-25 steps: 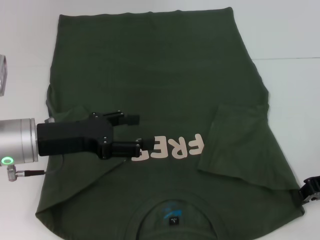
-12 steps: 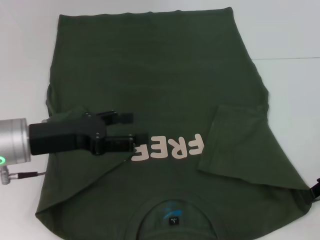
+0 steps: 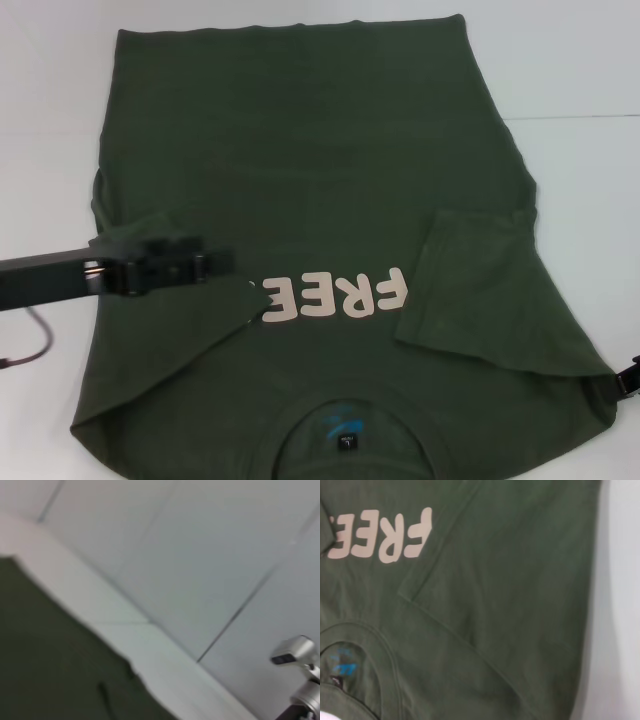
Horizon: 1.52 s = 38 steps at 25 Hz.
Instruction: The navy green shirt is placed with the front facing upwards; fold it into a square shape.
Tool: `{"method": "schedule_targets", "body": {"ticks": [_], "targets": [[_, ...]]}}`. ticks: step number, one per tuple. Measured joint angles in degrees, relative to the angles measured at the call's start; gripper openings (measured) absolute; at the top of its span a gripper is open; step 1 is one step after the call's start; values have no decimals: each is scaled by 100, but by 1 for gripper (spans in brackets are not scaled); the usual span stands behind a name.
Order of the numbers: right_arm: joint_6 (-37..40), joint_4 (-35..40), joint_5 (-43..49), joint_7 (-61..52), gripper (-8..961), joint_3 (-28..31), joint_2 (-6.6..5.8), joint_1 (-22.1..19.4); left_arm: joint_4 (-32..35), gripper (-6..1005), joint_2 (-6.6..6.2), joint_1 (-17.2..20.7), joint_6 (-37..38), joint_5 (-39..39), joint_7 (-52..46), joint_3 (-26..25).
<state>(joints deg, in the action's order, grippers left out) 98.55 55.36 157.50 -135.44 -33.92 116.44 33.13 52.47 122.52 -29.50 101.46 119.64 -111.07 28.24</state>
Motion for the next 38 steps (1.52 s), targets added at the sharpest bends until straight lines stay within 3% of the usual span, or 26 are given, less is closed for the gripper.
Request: {"method": "schedule_targets", "body": {"ticks": [7, 11, 25, 38], "targets": [[-15, -19, -180, 257, 34, 124, 27, -36, 1409, 913, -17, 308, 508, 699, -2064, -101], [-5, -22, -301, 348, 34, 123, 25, -53, 1700, 913, -74, 259, 745, 1331, -2758, -160], [9, -26, -438, 511, 34, 61, 77, 2, 1556, 910, -170, 170, 813, 2973, -3562, -485], [5, -32, -440, 524, 33, 46, 99, 96, 635, 905, -289, -65, 337, 3367, -3592, -475]]}}
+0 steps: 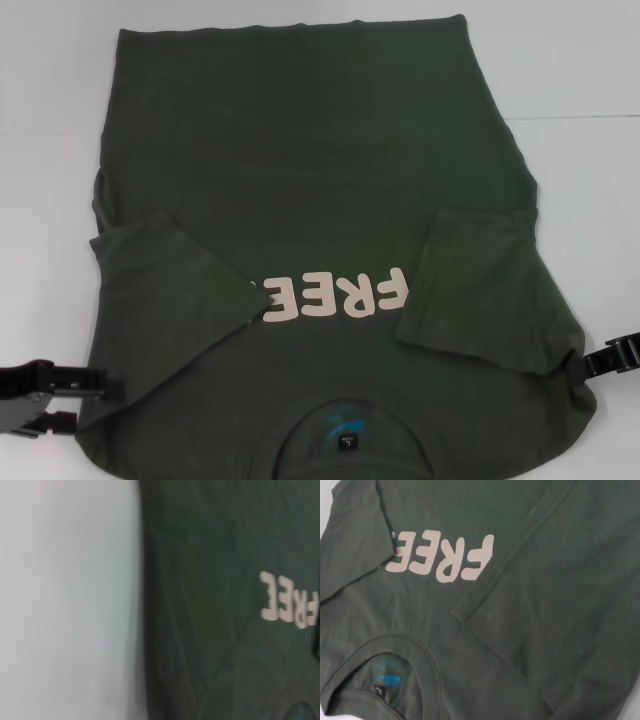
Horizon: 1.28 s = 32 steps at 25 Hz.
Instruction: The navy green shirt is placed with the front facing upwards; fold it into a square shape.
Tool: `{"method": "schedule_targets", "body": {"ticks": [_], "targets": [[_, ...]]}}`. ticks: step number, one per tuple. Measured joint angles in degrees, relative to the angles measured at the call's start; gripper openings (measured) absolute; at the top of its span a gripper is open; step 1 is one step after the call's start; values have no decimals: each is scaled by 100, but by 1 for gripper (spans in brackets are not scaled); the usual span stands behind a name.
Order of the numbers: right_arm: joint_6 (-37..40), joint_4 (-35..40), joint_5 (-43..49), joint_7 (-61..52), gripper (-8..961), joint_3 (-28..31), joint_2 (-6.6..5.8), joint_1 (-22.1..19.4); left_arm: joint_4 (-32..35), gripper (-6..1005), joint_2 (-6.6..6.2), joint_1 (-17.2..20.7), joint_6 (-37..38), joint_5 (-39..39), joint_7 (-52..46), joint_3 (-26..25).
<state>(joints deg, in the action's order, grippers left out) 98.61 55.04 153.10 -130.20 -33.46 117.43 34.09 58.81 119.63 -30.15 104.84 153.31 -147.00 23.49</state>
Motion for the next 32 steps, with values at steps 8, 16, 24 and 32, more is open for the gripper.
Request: {"method": "schedule_targets", "body": {"ticks": [8, 16, 24, 32], "targets": [[-33, -64, 1, 2, 33, -6, 8, 45, -155, 901, -55, -83, -128, 172, 3, 15], [-55, -74, 1, 9, 34, -67, 8, 122, -220, 879, -84, -116, -147, 213, 15, -27], [-55, -81, 1, 21, 34, -126, 8, 142, -362, 845, -95, -147, -243, 226, 16, -20], [-52, -85, 1, 28, 33, -126, 8, 152, -564, 811, -136, -225, -258, 309, 17, -12]]}}
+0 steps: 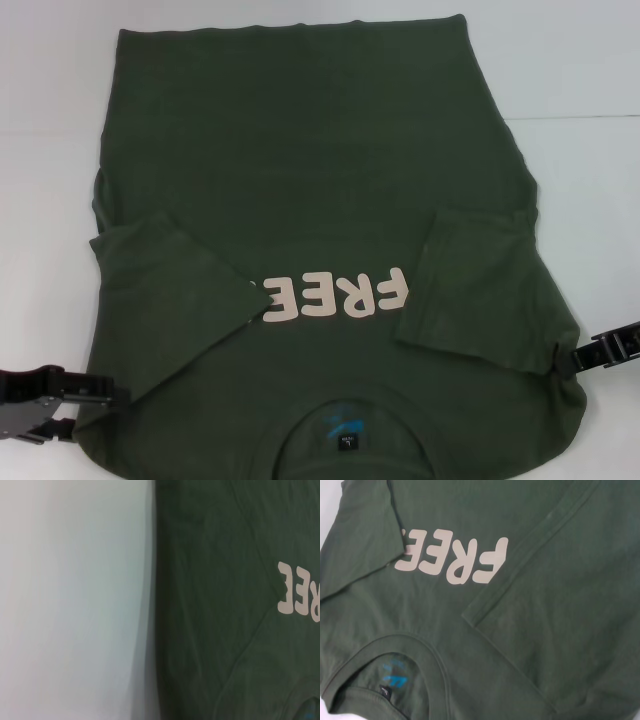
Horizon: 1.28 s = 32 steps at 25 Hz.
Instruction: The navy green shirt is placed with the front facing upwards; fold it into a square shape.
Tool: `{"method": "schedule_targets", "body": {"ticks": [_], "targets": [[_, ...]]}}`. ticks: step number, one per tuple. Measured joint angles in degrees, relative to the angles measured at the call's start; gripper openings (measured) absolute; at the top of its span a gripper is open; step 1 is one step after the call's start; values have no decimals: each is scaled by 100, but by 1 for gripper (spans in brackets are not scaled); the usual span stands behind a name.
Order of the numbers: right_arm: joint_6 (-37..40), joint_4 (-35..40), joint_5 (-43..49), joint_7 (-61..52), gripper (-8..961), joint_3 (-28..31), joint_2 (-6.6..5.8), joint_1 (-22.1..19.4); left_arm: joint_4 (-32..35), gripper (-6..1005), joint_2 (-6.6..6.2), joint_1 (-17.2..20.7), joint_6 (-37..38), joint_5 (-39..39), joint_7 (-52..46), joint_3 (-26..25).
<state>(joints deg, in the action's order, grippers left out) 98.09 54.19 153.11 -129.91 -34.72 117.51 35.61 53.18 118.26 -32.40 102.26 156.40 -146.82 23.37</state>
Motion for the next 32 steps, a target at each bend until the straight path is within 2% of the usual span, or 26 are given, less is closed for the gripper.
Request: {"method": "schedule_targets", "body": {"ticks": [15, 25, 31, 32], "targets": [[-1, -121, -16, 63, 33, 1, 0, 49, 6, 747, 17, -29, -294, 258, -43, 151], [-2, -121, -28, 63, 33, 43, -11, 60, -30, 296, 24, -58, -297, 225, 2, 219], [-11, -141, -287, 65, 34, 43, -33, 8, -340, 68, -6, -137, -261, 167, 372, 181], [-9, -153, -321, 73, 34, 43, -33, -9, -378, 61, -8, -142, -261, 155, 428, 178]]}}
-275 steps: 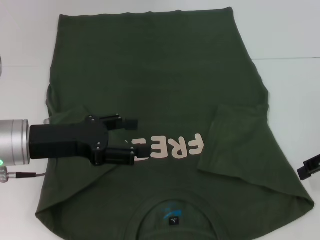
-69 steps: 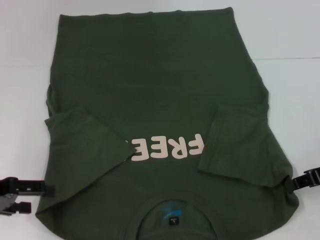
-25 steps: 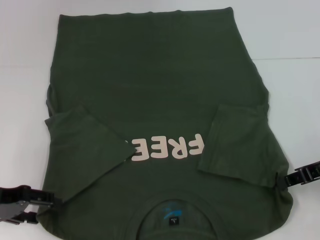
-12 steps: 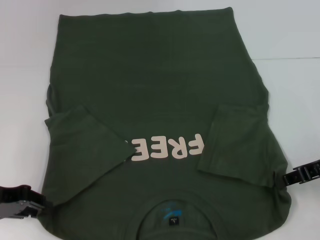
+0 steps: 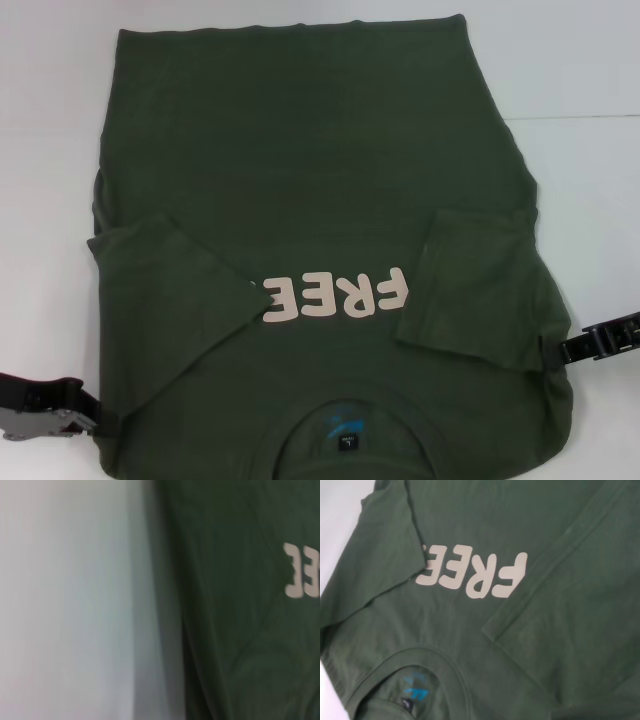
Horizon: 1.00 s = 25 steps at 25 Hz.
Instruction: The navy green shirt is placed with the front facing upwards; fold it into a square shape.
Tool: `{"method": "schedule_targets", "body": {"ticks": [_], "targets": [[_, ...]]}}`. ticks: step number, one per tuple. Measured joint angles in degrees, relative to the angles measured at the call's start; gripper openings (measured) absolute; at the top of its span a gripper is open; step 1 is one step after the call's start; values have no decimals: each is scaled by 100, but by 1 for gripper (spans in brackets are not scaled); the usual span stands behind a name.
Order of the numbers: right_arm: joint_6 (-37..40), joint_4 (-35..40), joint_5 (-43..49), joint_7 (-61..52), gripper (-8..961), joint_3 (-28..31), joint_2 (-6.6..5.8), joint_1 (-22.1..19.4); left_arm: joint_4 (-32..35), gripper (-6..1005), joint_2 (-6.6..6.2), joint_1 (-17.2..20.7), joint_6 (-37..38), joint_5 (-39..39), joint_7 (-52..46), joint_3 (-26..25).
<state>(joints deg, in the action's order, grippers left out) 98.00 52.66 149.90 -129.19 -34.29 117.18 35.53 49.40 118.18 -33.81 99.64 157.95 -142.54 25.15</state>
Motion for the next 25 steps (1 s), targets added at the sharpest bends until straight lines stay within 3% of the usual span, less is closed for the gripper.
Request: {"method": "schedule_targets", "body": {"ticks": [5, 16, 25], "targets": [[17, -219, -314, 357, 34, 32, -26, -186, -61, 28, 10, 63, -35, -84, 717, -118], [-131, -1017, -1288, 2569, 34, 779, -5, -1029, -313, 16, 11, 465, -11, -327, 3356, -1288], [16, -1370, -1428, 3404, 25, 1472, -42, -1212, -524, 18, 12, 522, -91, -325, 3783, -1350]]}}
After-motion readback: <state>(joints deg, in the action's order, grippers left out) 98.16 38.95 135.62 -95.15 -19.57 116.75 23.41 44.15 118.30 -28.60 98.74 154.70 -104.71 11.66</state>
